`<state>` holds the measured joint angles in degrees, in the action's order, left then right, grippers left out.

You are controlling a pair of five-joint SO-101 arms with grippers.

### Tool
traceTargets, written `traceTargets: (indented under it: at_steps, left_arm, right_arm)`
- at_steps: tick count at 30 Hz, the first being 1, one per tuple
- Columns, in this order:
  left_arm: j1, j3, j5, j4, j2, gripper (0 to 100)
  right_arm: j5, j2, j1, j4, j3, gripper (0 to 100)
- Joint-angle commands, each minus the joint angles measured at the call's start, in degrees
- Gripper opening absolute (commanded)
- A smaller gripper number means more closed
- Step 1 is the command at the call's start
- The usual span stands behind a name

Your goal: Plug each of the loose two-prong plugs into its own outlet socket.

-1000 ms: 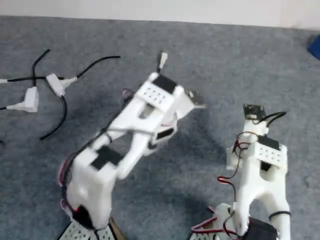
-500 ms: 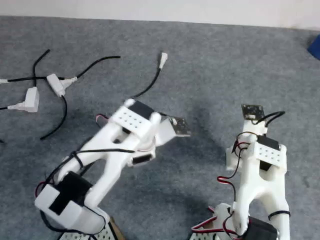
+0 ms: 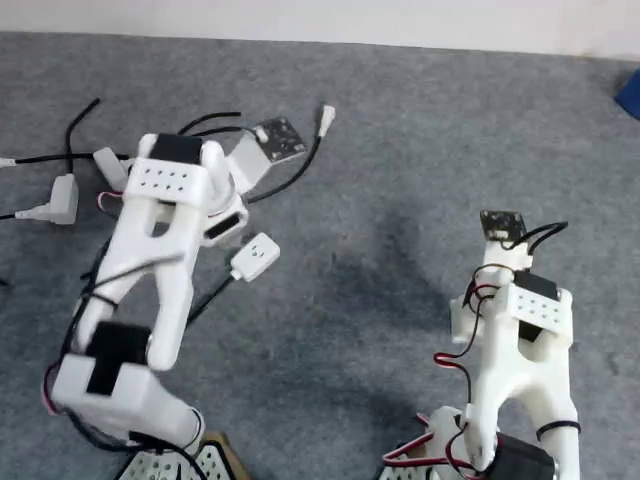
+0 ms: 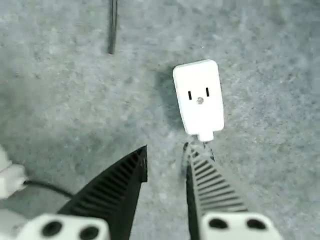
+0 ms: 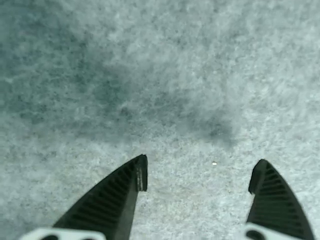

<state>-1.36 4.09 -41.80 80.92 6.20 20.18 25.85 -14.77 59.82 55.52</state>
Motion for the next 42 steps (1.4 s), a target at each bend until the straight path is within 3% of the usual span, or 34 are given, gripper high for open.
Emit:
traceTargets:
  at_steps: [1, 7, 14, 19, 35, 42]
  left_arm:
    - [0.2, -2.2, -0.6, -1.3, 3.3, 13]
    - [-0.4, -1.9, 0.1, -0.9, 4.6, 13]
    - [-4.3, -0.4, 10.5, -1.2, 5.0, 13]
    - [-4.4, 3.2, 11.1, -3.0, 4.9, 13]
    - [-7.5, 5.1, 11.2, -5.5, 5.2, 13]
    - [-9.3, 9.5, 11.3, -10.5, 5.2, 13]
  right_arm:
    - [0.4, 1.5, 2.7, 1.8, -0.1, 32.1]
    - [0.4, 2.0, 6.7, 7.8, -0.7, 32.1]
    - [-5.4, 2.0, 12.1, 6.9, -0.7, 32.1]
    - [-5.5, 2.0, 17.4, 6.5, -0.2, 32.1]
    - [-5.2, 2.0, 17.7, 6.5, -0.1, 32.1]
    - [-5.2, 2.0, 17.7, 6.8, -0.1, 32.1]
